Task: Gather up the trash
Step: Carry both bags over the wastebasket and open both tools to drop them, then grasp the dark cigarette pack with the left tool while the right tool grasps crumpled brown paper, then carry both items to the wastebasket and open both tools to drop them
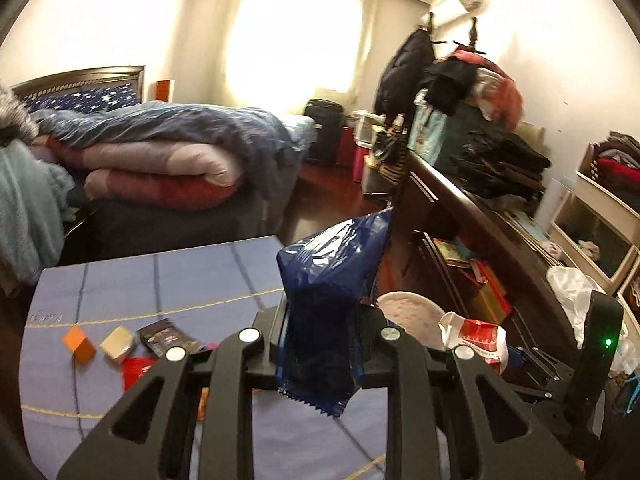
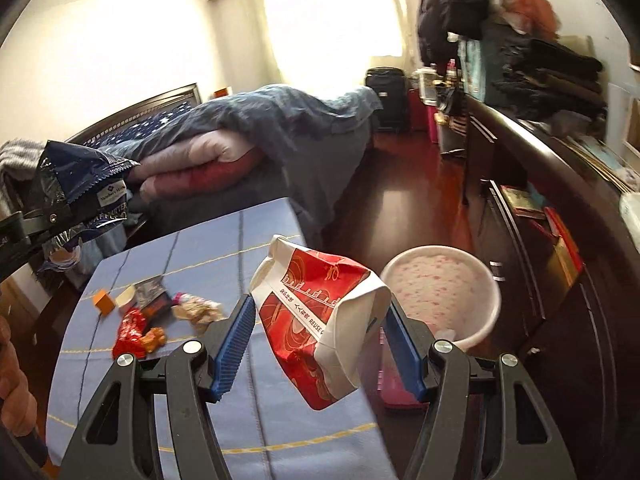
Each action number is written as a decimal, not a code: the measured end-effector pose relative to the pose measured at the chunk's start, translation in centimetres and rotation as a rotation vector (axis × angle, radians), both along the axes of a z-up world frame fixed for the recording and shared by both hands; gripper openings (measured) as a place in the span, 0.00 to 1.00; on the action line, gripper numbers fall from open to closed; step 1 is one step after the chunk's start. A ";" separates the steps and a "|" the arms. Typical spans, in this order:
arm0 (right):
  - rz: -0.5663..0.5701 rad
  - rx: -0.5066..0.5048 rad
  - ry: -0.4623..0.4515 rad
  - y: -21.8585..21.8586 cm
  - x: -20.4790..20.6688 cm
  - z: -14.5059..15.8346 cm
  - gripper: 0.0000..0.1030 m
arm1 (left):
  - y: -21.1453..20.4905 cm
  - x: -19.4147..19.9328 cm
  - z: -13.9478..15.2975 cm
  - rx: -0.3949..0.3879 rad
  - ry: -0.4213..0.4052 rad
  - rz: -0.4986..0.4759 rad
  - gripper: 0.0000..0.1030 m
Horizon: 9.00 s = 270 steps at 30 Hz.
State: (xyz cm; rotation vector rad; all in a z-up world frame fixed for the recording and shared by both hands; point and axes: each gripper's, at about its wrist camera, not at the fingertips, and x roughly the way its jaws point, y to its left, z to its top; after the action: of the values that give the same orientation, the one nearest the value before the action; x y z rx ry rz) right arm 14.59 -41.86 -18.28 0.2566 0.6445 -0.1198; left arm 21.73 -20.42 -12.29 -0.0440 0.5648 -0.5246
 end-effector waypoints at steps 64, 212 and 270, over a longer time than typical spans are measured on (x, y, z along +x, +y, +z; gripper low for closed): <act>-0.401 -0.097 0.231 -18.6 10.1 -13.7 0.63 | -28.8 16.1 -17.3 0.147 0.275 -0.394 0.56; -0.234 -0.010 0.151 -13.2 4.2 -6.5 0.28 | -23.5 8.7 -8.0 0.216 0.067 -0.174 0.55; -0.274 -0.043 0.283 -13.6 9.7 -11.2 0.69 | -24.1 16.0 -14.3 0.221 0.251 -0.119 0.92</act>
State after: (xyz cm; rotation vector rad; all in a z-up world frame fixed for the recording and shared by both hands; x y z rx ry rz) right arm 24.31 -55.42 -29.50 0.2878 0.8850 -0.4387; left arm 37.72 -44.54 -26.54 0.1369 0.8721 -0.5734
